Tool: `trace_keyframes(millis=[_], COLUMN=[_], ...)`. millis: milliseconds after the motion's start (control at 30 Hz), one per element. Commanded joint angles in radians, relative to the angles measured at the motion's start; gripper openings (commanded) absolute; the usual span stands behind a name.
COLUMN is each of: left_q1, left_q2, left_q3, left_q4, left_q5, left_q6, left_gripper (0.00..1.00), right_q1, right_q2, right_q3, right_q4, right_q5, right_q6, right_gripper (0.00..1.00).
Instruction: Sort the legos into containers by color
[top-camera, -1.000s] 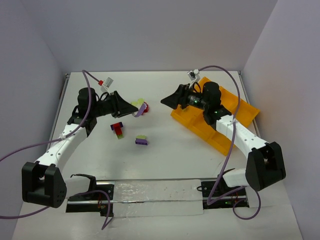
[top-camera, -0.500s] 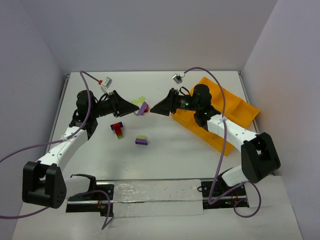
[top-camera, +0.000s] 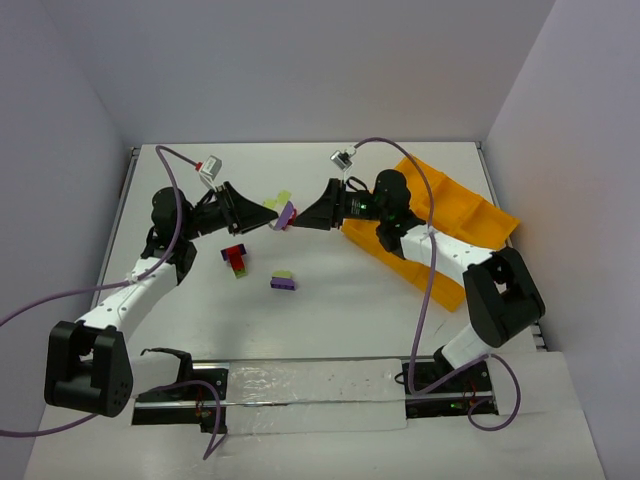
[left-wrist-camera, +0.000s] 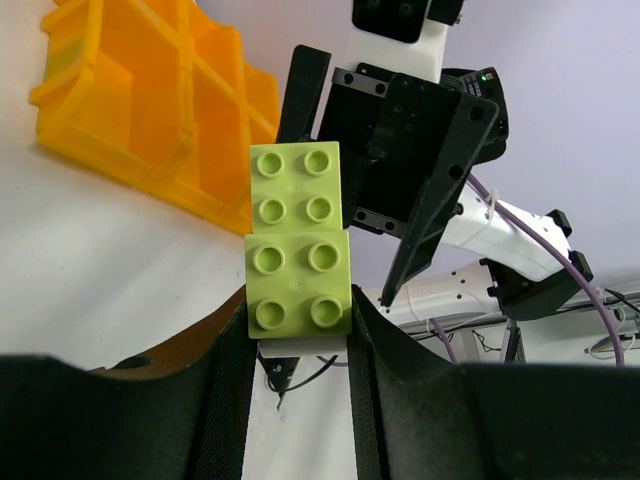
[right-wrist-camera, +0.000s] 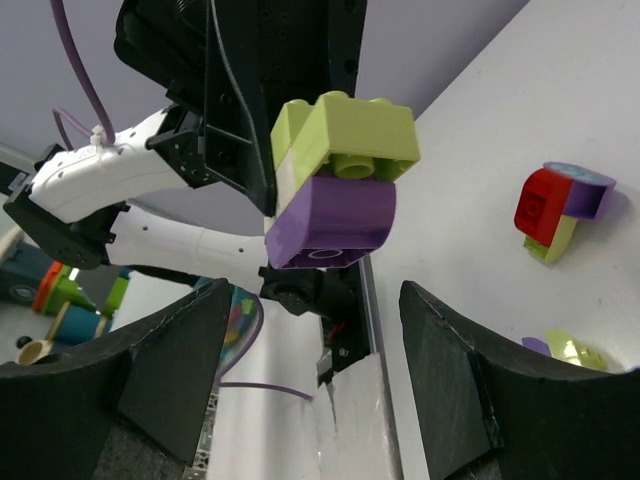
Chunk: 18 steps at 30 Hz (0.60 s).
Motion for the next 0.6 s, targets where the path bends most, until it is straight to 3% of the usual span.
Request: trace_keyframes(millis=[0,233,567], left_q1=[-0.002,-0.003,-0.005], left_q2=[-0.034,-0.032,-0.043], left_q3=[-0.019,-0.031,-0.034], left_q4=[0.125,0.137,0.132], left_q5=[0.011,0.017,0.020], left_q6=[-0.038,-0.050,-0.049], left_gripper=[0.00,0.00,0.00], right_q1=[0.009,0.024,0.031], right_q2=[0.039,0.090,0.127], right_q3=[0.037,0.072,0.106], right_q4=[0.125,0.203,0.268], right_q5=[-0.029,-0.055,-0.069], right_q6=[0.094,0.148,0.193], right_gripper=[0.76,0.81,0.74])
